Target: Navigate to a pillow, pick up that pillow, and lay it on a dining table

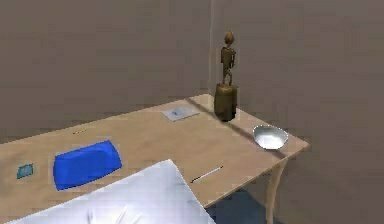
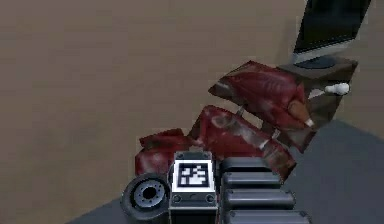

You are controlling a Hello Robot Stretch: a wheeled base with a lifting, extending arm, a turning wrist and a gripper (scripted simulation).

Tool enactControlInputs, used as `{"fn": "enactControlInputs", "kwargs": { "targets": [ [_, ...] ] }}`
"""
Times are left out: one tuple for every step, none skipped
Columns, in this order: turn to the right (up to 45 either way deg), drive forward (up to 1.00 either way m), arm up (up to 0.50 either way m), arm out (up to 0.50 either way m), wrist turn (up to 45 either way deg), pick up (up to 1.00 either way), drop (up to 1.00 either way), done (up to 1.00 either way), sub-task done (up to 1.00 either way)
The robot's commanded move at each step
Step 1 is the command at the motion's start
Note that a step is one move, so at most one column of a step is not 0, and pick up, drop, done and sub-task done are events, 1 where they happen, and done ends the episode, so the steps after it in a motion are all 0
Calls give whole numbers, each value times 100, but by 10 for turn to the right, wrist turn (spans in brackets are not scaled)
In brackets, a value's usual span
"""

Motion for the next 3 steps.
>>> {"fn": "enactControlInputs", "kwargs": {
  "targets": [
    [-450, 0, 0, 0, 0, 0, 0, 0, 0],
    [-30, 0, 0, 0, 0, 0, 0, 0, 0],
    [450, 0, 0, 0, 0, 0, 0, 0, 0]
  ]
}}
